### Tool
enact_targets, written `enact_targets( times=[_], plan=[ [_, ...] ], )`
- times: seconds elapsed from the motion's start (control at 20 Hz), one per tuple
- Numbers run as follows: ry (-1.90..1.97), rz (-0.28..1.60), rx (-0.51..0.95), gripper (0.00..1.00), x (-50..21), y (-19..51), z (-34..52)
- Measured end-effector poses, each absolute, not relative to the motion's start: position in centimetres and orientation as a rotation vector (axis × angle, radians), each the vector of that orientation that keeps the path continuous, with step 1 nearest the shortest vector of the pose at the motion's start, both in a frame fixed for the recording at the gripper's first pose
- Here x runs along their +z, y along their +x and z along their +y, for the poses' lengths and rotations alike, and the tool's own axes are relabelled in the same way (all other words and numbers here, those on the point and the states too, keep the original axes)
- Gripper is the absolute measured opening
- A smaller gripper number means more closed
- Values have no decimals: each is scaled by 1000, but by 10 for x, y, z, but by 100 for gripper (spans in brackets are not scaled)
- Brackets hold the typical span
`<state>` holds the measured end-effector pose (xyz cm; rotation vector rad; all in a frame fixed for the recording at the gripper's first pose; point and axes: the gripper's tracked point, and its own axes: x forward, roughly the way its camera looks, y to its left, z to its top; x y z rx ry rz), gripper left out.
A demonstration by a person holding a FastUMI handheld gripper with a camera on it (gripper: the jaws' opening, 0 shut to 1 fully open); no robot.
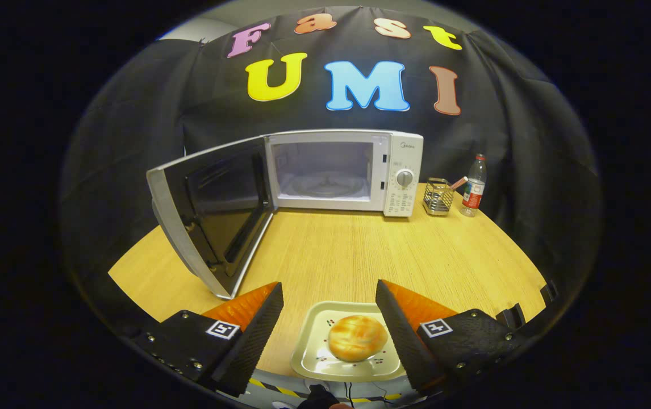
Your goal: Open the microwave, put the food inside, and close the microwave door.
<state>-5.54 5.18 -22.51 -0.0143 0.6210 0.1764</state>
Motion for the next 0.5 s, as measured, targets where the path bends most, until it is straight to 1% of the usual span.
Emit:
enact_targets(
  times=[0.5],
  plan=[
    [21,873,150,100,-288,-69,31]
  ],
)
